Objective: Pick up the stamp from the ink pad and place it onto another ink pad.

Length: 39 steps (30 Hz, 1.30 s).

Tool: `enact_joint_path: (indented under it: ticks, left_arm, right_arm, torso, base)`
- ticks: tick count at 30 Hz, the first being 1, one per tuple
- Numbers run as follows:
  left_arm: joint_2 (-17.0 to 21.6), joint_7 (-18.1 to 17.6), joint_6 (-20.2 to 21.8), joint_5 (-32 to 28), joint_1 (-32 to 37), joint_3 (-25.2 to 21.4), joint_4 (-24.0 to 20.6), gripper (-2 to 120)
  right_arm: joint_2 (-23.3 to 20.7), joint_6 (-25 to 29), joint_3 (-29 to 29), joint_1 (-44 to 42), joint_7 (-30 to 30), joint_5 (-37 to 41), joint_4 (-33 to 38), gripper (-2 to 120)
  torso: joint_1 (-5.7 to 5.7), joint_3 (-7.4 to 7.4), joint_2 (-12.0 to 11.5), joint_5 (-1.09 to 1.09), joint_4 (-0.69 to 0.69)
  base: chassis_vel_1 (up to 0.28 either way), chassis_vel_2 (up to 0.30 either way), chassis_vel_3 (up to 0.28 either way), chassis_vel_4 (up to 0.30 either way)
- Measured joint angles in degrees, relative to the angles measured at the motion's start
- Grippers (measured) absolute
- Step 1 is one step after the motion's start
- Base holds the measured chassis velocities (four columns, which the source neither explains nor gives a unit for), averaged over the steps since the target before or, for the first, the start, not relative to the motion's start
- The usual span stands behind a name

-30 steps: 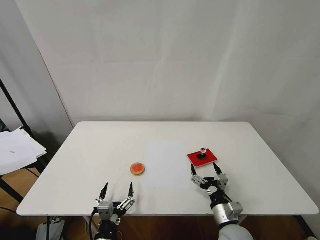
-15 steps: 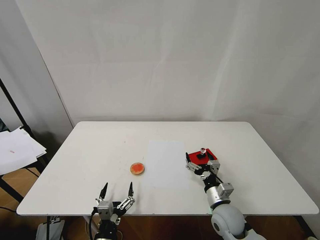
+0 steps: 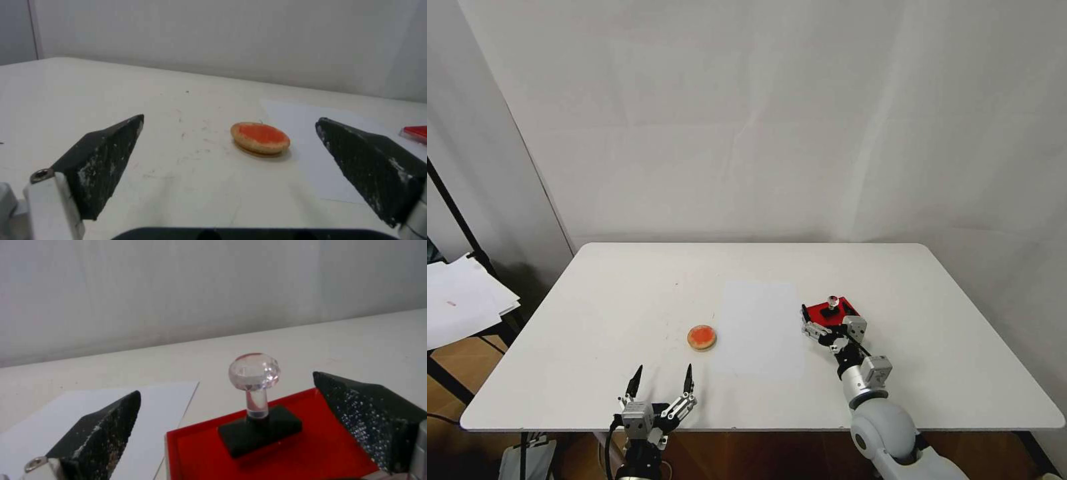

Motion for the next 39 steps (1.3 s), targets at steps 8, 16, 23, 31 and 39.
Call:
enact_joint_path:
  ticks: [8,16,23,31,39]
  left_arm:
    - [0.0,0.0,0.0,0.0,0.0,0.0,0.0,102]
    - [0.0,0.0,0.0,0.0,0.0,0.0,0.0,102]
    - [0.0,0.0,0.0,0.0,0.0,0.0,0.0,102]
    - [0.0,0.0,0.0,0.0,0.0,0.0,0.0,102]
    - [0.0,0.0,0.0,0.0,0.0,0.0,0.0,102]
  right_arm:
    - [0.0,-1.1,0.1,-0.1,0.5,0.0,0.3,97]
    - [0.4,-1.0,-0.1,0.0,0.6,0.0,0.1,70]
    - [0.6,-0.7,-0.4,0.0,0.8,-0.1,-0.2,48]
    - [0.4,-0.6,-0.5,0.3,1.0,0.0,-0.2,19]
    - [0.4,0.1,-0.4,0.2,0.9,0.0,-0.2,7]
  torso:
    - [0.0,0.0,0.0,0.0,0.0]
    - [0.0,0.0,0.0,0.0,0.0]
    - [0.0,0.0,0.0,0.0,0.0]
    - [0.0,0.0,0.0,0.0,0.0]
    - [0.0,0.0,0.0,0.0,0.0]
  base:
    - [0.0,0.0,0.0,0.0]
    - [0.0,0.0,0.0,0.0]
    - [0.0,0.0,0.0,0.0]
    - [0.0,0.0,0.0,0.0]
    - [0.0,0.0,0.0,0.0]
